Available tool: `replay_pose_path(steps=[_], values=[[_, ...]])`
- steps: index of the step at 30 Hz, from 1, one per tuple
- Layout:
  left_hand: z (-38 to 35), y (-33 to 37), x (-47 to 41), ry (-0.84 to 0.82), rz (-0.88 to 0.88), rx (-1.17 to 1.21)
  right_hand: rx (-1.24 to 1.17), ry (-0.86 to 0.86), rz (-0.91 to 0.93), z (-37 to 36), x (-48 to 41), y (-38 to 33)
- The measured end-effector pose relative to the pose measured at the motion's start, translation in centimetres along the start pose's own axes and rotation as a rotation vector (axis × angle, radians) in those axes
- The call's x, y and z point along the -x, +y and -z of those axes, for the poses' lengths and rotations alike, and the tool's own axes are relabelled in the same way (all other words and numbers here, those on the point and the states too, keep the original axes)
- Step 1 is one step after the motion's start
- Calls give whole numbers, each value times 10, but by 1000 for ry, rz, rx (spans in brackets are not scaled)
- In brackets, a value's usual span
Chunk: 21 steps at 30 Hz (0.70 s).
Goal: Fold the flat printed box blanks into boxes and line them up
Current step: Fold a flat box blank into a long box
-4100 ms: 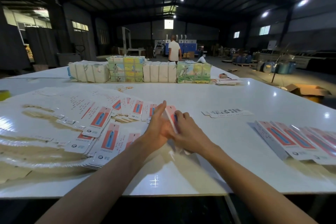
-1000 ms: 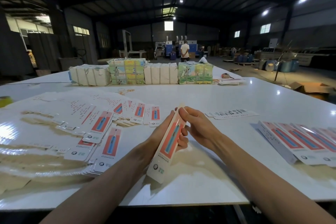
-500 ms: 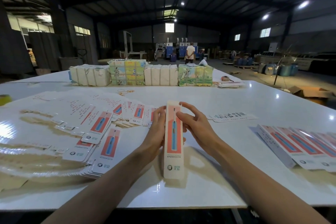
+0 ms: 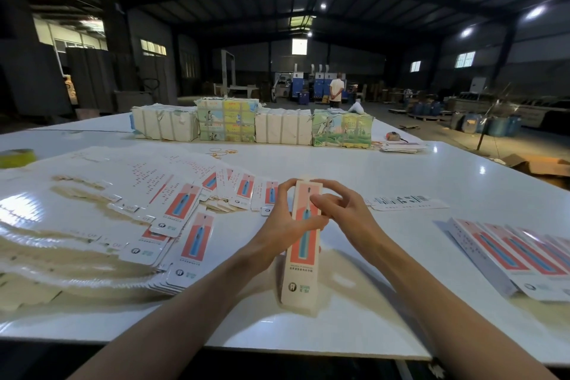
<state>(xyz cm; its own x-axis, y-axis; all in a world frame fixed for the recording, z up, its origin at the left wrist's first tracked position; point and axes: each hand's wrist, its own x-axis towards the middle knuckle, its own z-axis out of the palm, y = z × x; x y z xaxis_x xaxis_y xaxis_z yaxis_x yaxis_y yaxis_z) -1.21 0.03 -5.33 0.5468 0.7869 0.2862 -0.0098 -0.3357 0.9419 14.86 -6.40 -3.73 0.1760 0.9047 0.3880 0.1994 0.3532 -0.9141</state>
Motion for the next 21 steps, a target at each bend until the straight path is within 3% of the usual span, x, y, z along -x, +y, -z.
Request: replay_pose_path(steps=[10,16,21], values=[[0,0,1,-51,121,-59,37,-56,-84,1,0,2],[-3,6,6,-180,163,-14,-160,144,-138,8,-8,3],[-2,8,8,-263,174,-46,-73,97,-120,17,-9,7]])
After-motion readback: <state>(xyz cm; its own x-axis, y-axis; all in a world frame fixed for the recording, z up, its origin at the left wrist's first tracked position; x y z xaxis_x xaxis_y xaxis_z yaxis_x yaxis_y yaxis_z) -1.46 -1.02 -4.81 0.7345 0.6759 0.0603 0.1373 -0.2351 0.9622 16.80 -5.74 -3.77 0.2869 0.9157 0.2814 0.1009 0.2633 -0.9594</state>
